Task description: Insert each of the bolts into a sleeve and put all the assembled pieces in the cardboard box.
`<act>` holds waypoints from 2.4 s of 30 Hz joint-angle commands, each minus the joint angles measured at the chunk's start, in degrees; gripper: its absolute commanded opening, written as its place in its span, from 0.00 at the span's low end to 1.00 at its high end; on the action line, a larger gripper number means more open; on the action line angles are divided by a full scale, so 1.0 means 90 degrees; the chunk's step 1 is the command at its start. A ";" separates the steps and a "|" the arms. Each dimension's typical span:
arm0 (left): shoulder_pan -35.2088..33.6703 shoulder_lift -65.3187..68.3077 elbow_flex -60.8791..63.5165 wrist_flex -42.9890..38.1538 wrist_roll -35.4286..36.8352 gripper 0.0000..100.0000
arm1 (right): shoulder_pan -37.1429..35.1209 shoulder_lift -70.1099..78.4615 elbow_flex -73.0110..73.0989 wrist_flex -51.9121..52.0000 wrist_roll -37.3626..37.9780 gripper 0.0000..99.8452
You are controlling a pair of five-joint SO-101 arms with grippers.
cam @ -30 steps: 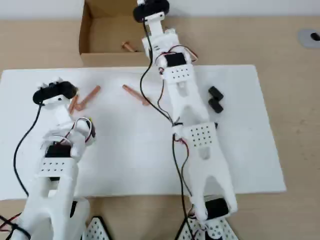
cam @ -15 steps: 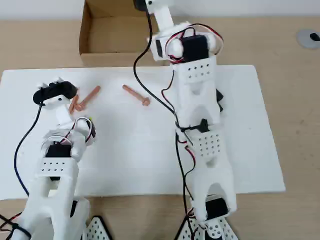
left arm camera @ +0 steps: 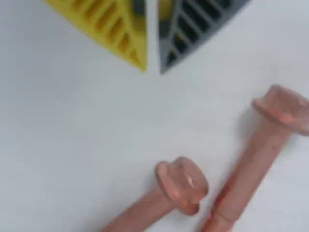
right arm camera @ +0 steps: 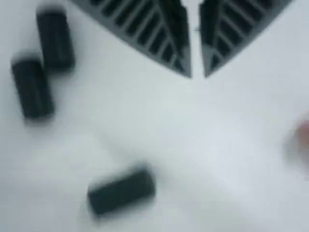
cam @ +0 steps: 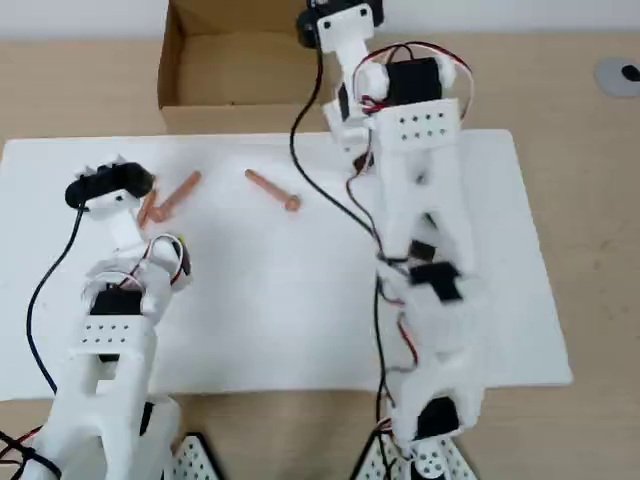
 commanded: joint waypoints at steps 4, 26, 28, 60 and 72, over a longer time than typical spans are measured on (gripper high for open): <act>0.0049 0.0005 -0.0361 -0.0049 0.0049 0.02 | 0.0054 -0.2652 0.3785 -0.0293 0.1377 0.01; -0.0400 0.0816 -0.1006 0.0440 0.0987 0.03 | 0.1734 -0.1021 0.5289 -0.1758 0.2716 0.12; -0.0400 0.1128 -0.1162 0.0449 0.0987 0.03 | 0.1880 -0.0737 0.5016 -0.1719 0.2852 0.12; -0.0352 0.1499 -0.1348 0.0449 0.0977 0.03 | 0.1587 -0.0337 0.4576 0.0068 0.6173 0.26; -0.0147 0.1509 -0.1319 0.0449 0.0801 0.02 | 0.1587 0.0532 0.4420 0.0059 0.6418 0.26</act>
